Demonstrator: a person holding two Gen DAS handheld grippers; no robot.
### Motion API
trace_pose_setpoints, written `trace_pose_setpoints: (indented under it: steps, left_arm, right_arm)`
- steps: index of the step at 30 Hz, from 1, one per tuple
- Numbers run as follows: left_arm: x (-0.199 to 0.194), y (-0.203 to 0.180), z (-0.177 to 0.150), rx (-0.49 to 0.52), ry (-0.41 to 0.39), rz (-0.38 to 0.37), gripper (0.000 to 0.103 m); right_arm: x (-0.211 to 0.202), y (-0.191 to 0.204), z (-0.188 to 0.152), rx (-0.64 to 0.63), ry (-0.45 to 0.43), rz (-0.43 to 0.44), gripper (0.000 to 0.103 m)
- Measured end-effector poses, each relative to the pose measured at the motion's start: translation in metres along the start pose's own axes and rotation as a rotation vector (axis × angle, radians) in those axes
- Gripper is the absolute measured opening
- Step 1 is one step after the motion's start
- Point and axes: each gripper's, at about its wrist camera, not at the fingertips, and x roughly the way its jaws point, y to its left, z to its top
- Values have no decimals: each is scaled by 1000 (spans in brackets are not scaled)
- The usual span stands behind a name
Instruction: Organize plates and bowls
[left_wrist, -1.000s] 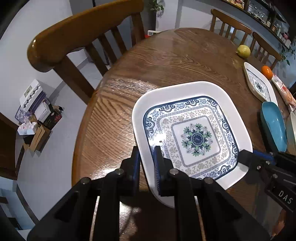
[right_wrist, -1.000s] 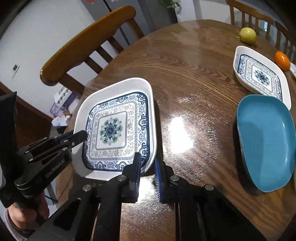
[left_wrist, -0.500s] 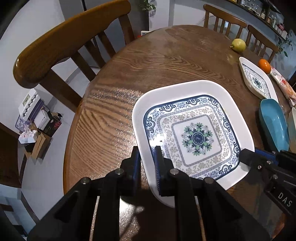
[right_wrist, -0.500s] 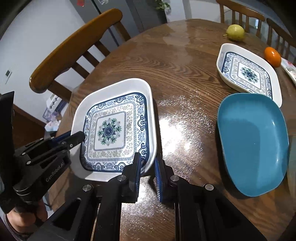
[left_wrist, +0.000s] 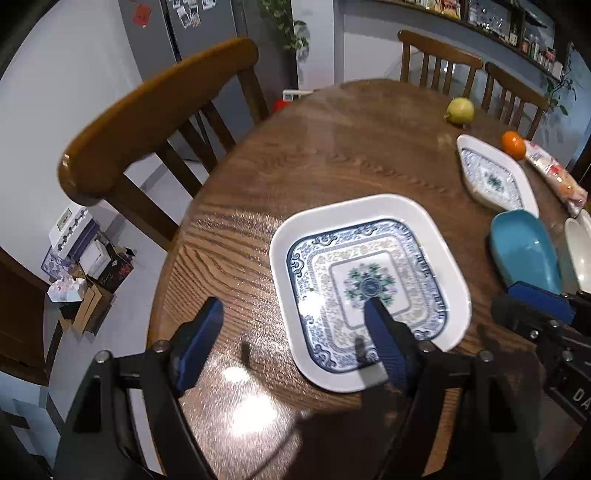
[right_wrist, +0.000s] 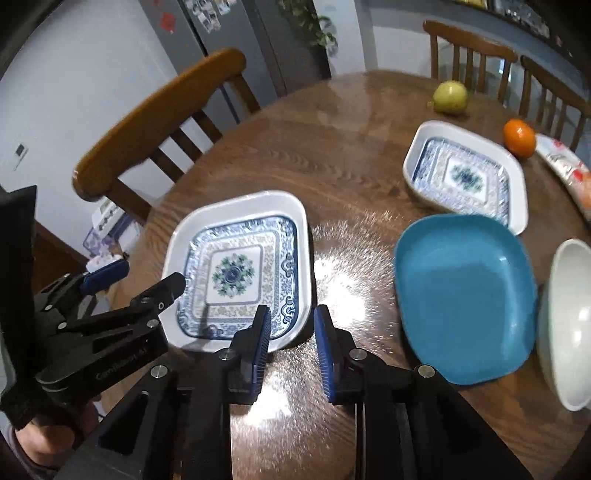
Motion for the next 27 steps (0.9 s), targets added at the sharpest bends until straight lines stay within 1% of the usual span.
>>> trace_pose_setpoints:
  steps: [2, 4, 7, 10, 11, 12, 13, 20, 27]
  left_arm:
    - [-13, -4, -1, 1, -26, -6, 83]
    - [-25, -10, 0, 9, -43, -16, 94]
    - [-45, -23, 1, 32, -85, -31, 101]
    - [-60, -36, 1, 55, -106, -50, 102]
    - [-63, -40, 0, 63, -110, -57, 102]
    - [-67, -45, -1, 72, -115, -63, 102]
    - [-71, -51, -2, 83, -120, -68, 102]
    - [-97, -88, -11, 158, -151, -107, 102]
    - [-112, -118, -15, 218, -178, -121, 102]
  right_arm:
    - [-15, -2, -2, -8, -25, 0, 35]
    - [-32, -5, -5, -12, -52, 1, 47]
    - [-52, -13, -9, -7, -78, -2, 49]
    - [-71, -26, -14, 9, -95, -14, 51]
    - [-78, -30, -17, 16, -101, -17, 54]
    - [-84, -33, -19, 21, -107, -20, 60]
    - [-89, -37, -21, 27, -116, -24, 62]
    - [-135, -74, -42, 97, -182, -67, 62]
    - [-175, -109, -58, 169, -241, -135, 62]
